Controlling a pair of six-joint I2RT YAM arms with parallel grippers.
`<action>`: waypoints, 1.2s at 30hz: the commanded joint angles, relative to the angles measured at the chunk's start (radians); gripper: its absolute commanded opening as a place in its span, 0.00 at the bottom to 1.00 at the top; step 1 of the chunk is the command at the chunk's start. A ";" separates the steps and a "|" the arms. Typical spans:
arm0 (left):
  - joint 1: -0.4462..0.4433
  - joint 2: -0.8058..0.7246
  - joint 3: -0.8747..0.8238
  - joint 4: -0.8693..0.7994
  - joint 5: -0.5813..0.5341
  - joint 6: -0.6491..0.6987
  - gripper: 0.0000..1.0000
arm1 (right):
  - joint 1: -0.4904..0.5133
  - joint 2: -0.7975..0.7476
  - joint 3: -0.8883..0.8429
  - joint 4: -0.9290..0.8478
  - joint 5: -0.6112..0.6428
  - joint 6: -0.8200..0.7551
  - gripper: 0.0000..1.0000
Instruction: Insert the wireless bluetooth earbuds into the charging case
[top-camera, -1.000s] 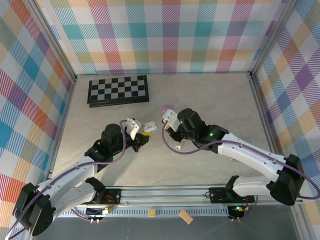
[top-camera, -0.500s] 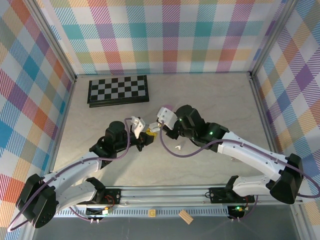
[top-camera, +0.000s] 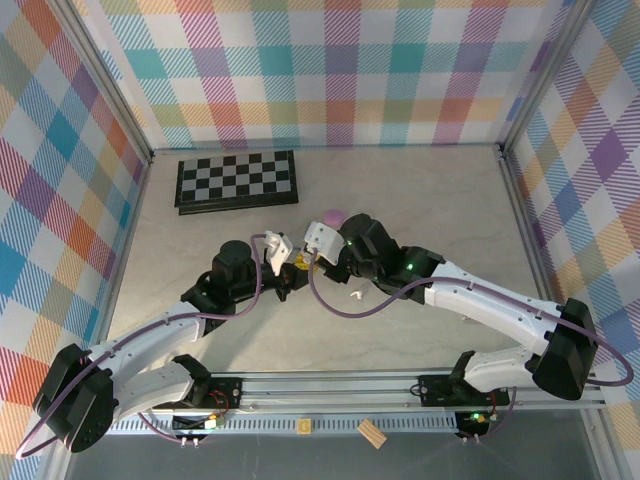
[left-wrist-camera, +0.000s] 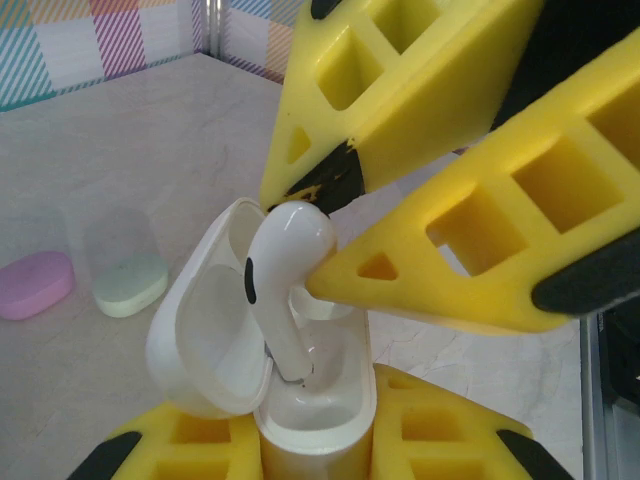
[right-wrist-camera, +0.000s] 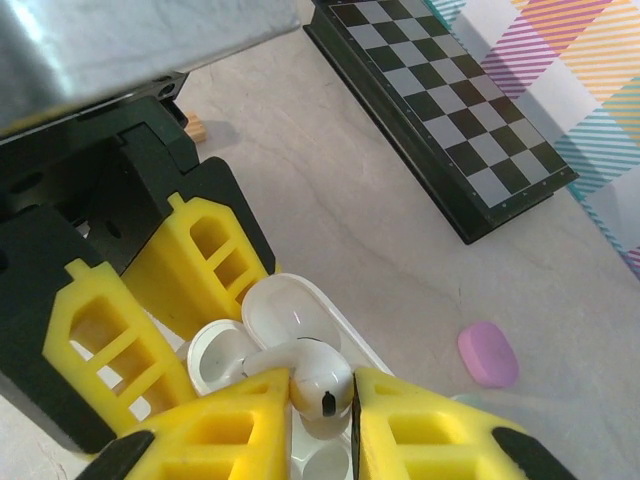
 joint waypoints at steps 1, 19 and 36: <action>-0.007 -0.005 0.027 0.054 0.020 -0.016 0.10 | 0.007 0.006 0.023 0.019 -0.031 -0.009 0.21; -0.007 -0.012 0.025 0.062 0.029 -0.009 0.10 | 0.014 0.022 0.032 -0.062 -0.103 -0.037 0.29; -0.006 -0.046 -0.040 0.114 0.020 0.079 0.10 | -0.272 -0.292 -0.139 0.036 -0.313 0.428 0.57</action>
